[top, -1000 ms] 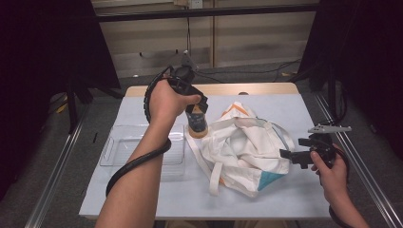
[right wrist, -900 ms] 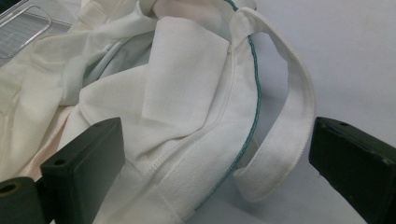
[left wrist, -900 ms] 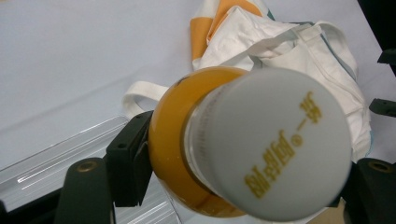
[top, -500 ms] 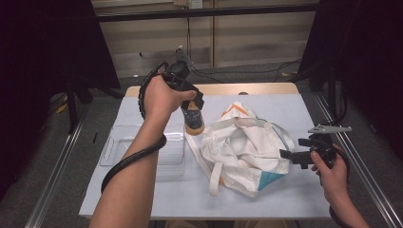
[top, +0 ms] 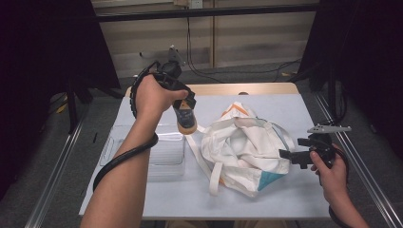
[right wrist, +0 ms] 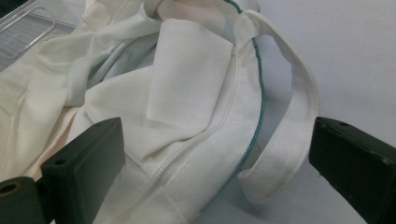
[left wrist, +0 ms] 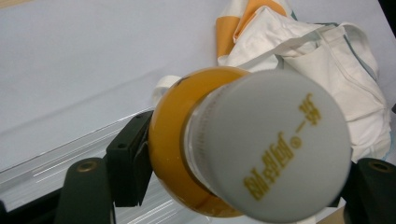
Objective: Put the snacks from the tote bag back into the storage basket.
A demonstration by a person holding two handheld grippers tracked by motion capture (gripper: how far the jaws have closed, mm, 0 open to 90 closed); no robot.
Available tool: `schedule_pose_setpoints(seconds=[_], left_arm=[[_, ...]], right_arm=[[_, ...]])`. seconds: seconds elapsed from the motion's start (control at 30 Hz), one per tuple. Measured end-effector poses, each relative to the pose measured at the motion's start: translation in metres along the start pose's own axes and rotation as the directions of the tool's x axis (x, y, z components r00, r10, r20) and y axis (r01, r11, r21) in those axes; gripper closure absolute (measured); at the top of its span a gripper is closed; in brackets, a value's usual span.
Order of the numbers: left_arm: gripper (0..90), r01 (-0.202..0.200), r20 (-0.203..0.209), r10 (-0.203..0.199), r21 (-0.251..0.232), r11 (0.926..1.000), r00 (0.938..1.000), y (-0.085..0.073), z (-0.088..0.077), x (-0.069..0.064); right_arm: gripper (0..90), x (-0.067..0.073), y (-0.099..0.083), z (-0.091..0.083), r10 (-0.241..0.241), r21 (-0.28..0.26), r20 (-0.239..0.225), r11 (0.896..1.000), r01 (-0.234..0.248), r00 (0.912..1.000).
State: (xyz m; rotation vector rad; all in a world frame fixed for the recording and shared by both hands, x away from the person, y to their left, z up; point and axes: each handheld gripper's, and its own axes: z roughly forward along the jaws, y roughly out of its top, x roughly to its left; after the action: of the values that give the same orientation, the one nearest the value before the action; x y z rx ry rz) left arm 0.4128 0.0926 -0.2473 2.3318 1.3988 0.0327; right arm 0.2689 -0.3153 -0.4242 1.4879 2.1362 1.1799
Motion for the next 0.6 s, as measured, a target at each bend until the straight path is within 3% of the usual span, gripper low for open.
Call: schedule_pose_setpoints(seconds=[0.03, 0.6], left_arm=[[30.2, -0.012, -0.002, 0.012, 0.002, 0.9999, 0.9999, 0.0, 0.0, 0.003], [30.2, 0.012, -0.01, -0.012, 0.014, 0.9998, 0.9999, -0.006, 0.003, 0.022]], right_arm=[[3.1, 0.0, 0.0, 0.0, -0.001, -0.002, -0.005, 1.0, 0.001, 1.0], [3.1, -0.003, 0.0, -0.003, 0.01, -0.011, -0.002, 1.0, -0.01, 0.9999]])
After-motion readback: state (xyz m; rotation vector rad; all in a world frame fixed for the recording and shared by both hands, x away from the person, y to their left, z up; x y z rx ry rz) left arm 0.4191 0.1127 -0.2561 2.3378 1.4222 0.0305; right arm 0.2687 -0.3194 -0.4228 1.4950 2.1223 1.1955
